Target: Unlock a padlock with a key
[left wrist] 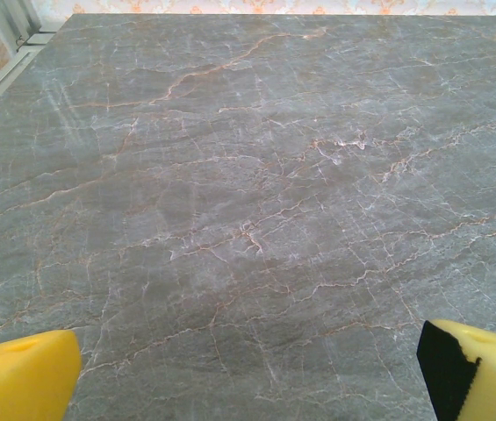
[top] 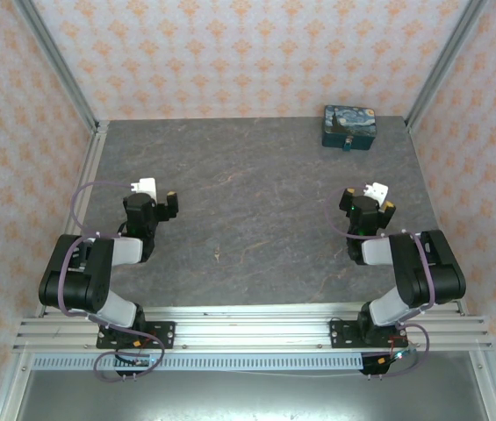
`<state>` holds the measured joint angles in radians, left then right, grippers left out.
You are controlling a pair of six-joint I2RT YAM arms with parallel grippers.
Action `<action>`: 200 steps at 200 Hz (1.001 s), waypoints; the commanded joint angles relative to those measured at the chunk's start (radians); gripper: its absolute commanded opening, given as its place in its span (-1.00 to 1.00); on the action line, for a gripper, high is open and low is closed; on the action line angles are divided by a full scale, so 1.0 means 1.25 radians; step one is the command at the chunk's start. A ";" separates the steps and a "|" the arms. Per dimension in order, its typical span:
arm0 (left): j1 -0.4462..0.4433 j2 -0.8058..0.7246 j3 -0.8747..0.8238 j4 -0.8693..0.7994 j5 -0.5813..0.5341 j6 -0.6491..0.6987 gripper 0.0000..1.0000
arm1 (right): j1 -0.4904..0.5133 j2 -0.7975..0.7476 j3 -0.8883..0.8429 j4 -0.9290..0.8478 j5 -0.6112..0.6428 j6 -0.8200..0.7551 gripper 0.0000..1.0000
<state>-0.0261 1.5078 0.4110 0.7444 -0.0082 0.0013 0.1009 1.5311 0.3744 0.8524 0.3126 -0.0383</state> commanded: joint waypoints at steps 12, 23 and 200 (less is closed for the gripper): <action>-0.001 -0.007 0.015 -0.006 -0.017 0.013 1.00 | -0.004 -0.001 0.012 -0.003 -0.008 0.012 1.00; -0.001 -0.007 0.015 -0.006 -0.018 0.014 1.00 | -0.003 -0.001 0.012 -0.003 -0.008 0.012 1.00; -0.012 -0.129 0.332 -0.556 0.000 -0.151 0.87 | -0.007 -0.159 0.370 -0.690 -0.074 0.104 0.99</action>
<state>-0.0265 1.3613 0.6964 0.3138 -0.0162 -0.0574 0.0971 1.3571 0.6201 0.3805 0.2489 0.0090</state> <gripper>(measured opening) 0.941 0.996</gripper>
